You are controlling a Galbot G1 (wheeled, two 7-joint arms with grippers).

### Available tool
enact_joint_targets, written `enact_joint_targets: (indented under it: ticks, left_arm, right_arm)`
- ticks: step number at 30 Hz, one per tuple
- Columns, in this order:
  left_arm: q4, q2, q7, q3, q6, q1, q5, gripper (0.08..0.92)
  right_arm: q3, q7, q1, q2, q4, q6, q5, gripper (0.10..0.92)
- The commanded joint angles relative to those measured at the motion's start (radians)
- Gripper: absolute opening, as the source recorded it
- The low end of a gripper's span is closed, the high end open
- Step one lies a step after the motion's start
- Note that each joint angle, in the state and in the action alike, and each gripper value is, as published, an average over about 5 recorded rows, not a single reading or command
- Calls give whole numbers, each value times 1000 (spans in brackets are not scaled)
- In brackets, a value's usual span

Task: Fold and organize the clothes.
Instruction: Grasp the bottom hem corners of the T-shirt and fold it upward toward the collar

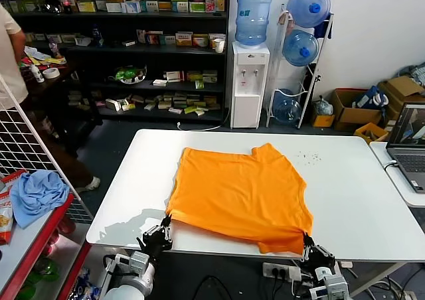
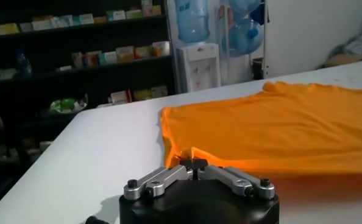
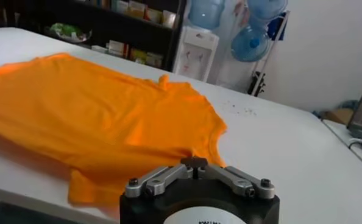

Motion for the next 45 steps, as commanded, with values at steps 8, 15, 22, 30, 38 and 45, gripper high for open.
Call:
enact_joint_targets:
  ticks: [8,15,22,30,38,45]
  left_arm:
    - [205,9,2,45,-10,-225,0,97]
    - [283,10,7,73,-7,-295,-18,97]
    - [299,-7,17,77,-15,-308,-19,97]
    - [206,7,13,58,-9,-228,-54,232]
    - [142,-2,5,56,7,-164,-115,466]
    - [155,-13,0,61,26,-162,-161,665]
  right_arm:
    - [-30,-47,301,-57,-282,101,25,124]
    - [-81,-51,421,-64,-397,86,57,124]
    - [-107,-61,480,-44,-466,94,77,125]
    - [-83,-76,388,-57,-332,10,120,280]
    - [-1,-69,207,-88,-163,-100,147,514]
    - [75,-65,149,-101,-164,-134,189,713]
